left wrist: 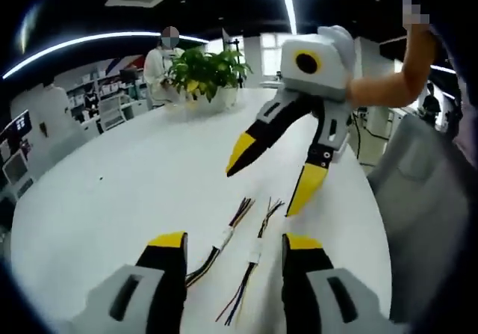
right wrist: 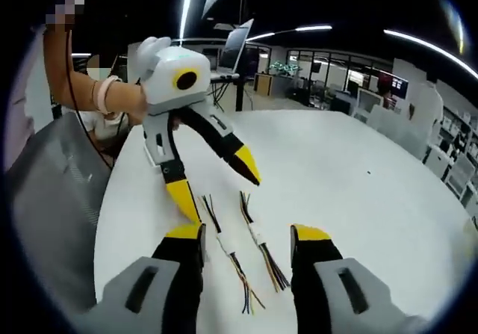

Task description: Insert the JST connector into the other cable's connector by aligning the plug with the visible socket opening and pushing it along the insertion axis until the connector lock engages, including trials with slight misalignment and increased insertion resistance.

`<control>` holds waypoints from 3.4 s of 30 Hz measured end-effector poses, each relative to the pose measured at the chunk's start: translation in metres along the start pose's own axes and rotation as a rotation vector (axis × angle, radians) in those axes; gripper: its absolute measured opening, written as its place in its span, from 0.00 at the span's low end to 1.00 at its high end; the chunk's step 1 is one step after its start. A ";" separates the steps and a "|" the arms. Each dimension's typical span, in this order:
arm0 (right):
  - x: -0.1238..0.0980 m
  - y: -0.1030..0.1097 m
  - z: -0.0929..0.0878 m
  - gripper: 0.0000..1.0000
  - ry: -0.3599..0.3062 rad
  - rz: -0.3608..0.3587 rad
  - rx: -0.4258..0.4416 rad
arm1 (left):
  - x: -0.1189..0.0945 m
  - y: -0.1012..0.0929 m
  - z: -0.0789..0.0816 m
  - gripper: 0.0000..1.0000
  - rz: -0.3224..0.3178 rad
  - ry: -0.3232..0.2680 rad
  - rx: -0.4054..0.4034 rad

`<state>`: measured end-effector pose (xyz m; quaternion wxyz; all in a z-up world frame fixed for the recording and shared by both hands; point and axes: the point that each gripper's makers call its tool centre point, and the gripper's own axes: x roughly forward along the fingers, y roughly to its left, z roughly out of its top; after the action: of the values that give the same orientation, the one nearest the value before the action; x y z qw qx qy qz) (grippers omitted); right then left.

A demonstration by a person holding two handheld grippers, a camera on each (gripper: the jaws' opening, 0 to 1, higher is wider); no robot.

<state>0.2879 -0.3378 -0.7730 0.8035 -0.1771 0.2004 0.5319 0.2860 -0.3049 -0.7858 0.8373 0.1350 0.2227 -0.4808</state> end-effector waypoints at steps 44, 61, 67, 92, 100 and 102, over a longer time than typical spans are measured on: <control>-0.064 0.064 -0.024 0.90 0.039 -0.133 0.341 | -0.083 -0.040 -0.034 0.92 0.307 0.070 -0.186; -0.078 0.086 -0.027 0.87 0.038 -0.139 0.365 | -0.108 -0.053 -0.024 0.90 0.373 0.023 -0.258; -0.085 0.090 -0.028 0.87 0.017 -0.159 0.410 | -0.113 -0.063 -0.021 0.91 0.357 0.007 -0.277; -0.100 0.099 -0.023 0.99 0.001 -0.223 0.451 | -0.116 -0.087 -0.019 0.99 0.338 0.004 -0.354; -0.102 0.100 -0.021 0.98 -0.002 -0.233 0.453 | -0.117 -0.094 -0.023 0.99 0.342 -0.004 -0.369; -0.103 0.099 -0.021 0.98 -0.005 -0.239 0.453 | -0.116 -0.096 -0.025 0.99 0.340 -0.005 -0.376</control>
<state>0.1567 -0.3919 -0.7455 0.8802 -0.0136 0.2904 0.3751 0.1462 -0.2553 -0.7506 0.9171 0.0113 0.2801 -0.2834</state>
